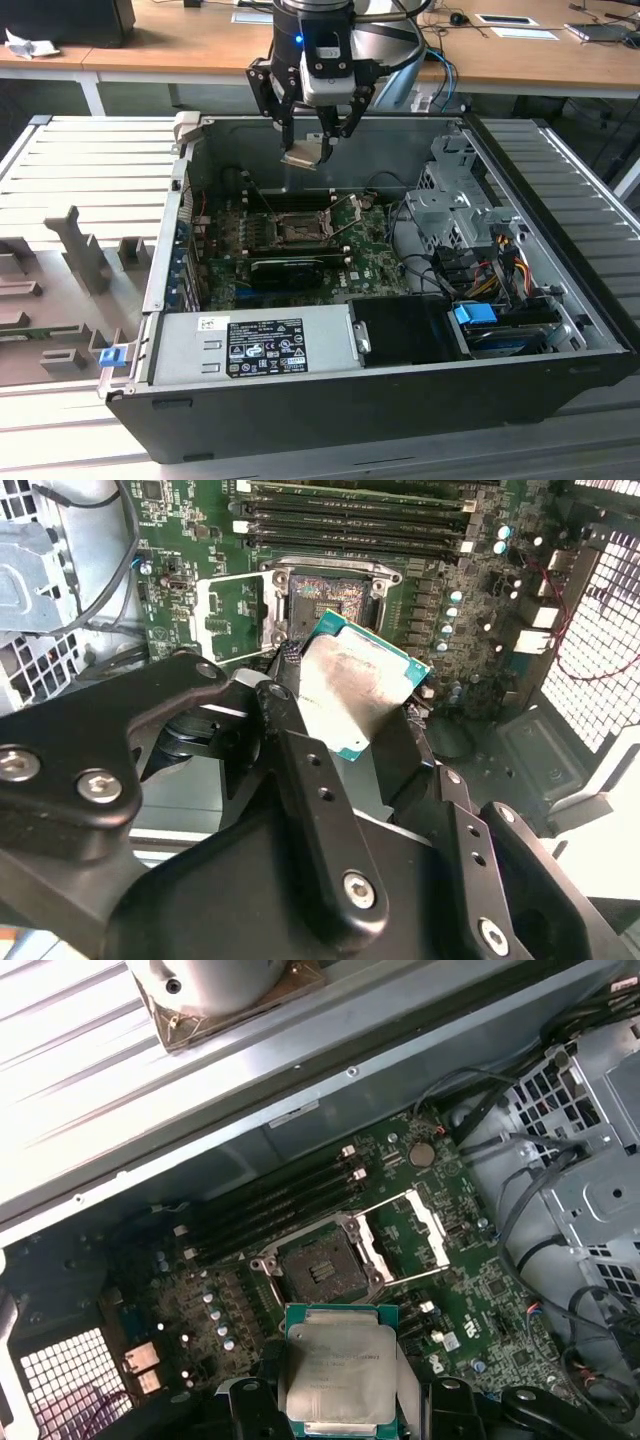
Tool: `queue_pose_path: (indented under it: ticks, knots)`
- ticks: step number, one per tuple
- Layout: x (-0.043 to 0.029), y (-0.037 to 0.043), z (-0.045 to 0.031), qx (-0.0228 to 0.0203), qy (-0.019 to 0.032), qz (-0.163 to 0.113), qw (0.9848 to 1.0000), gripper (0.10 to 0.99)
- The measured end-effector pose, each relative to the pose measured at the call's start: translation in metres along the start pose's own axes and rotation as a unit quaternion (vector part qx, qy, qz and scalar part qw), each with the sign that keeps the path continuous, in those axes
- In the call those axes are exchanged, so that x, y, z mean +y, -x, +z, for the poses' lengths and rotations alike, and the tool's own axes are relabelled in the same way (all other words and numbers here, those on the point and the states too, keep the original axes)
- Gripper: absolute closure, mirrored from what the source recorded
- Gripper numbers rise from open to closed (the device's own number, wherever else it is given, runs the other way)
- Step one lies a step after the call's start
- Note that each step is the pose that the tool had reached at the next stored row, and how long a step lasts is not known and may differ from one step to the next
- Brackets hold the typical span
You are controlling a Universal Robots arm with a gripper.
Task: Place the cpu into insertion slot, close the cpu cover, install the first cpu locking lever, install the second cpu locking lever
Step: 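Place the cpu into insertion slot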
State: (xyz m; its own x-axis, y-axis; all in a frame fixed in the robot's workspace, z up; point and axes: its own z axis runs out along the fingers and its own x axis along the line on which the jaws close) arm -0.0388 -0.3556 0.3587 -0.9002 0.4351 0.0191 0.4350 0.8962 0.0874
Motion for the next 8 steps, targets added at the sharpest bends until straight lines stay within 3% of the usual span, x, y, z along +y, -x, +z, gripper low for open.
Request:
queue_pose_path:
  ticks: [8]
  knots:
    - [-0.0001,0.0,0.0011,-0.0023,0.0003,0.026,0.9996,0.557]
